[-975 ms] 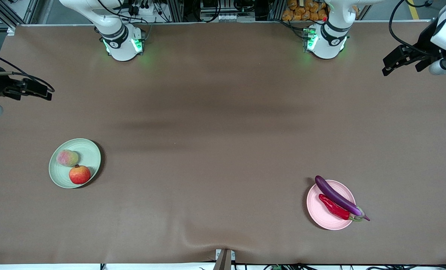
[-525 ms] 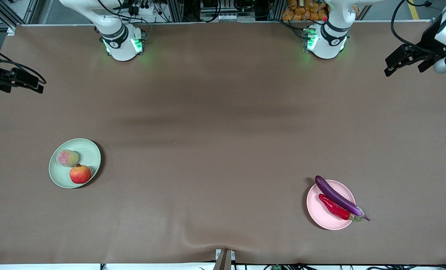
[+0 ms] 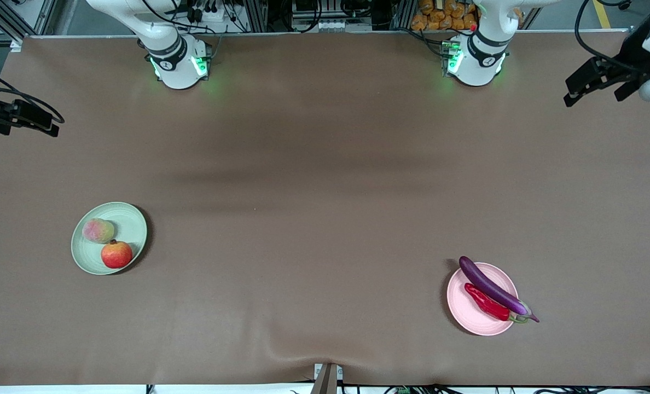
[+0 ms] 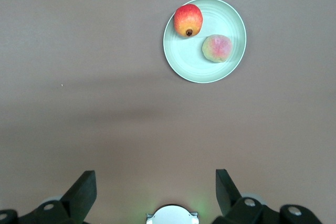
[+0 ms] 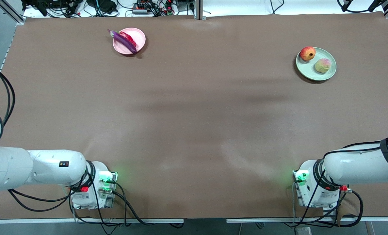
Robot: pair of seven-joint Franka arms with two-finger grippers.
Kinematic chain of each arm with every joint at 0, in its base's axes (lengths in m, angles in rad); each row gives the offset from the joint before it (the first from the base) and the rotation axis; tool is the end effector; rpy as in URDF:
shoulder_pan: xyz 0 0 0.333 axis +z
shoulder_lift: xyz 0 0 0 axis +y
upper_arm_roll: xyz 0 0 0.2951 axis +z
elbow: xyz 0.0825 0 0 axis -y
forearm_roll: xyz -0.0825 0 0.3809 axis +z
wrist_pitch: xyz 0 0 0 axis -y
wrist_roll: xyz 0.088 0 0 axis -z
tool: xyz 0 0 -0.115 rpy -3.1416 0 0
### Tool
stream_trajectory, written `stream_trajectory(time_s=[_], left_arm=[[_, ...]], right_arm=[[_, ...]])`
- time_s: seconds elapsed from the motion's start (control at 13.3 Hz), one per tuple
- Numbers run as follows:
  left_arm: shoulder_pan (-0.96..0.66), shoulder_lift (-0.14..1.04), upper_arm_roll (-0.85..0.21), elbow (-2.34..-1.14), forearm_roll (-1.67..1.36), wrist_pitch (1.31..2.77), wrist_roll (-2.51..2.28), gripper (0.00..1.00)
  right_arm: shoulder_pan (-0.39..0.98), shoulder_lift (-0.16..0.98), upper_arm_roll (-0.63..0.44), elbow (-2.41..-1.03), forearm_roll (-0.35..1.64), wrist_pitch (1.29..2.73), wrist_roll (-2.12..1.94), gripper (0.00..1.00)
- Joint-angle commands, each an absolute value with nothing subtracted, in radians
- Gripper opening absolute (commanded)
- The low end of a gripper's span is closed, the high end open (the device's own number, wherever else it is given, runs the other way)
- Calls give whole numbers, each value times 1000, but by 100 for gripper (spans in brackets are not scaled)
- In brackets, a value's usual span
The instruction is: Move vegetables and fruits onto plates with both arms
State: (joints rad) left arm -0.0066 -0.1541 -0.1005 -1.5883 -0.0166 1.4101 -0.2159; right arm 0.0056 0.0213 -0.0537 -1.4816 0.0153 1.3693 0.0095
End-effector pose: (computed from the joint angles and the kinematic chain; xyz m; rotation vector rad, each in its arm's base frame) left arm 0.4843 -0.0586 0.6534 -3.1338 -0.1690 0.0388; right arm 0.5346 -0.0234 0.6088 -3.1169 0.0867 0.2081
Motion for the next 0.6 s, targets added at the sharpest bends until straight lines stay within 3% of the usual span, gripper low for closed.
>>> stream_trajectory(time_s=[0.0, 0.53], left_arm=[[-8, -94, -101, -1499, -8, 1351, -187, 100], [-3, -89, -101, -1514, 0, 1381, -181, 100]], right_arm=[[-3, 5, -41, -1488, -2, 1373, 14, 100], [2, 12, -41, -1488, -2, 1376, 9, 100]])
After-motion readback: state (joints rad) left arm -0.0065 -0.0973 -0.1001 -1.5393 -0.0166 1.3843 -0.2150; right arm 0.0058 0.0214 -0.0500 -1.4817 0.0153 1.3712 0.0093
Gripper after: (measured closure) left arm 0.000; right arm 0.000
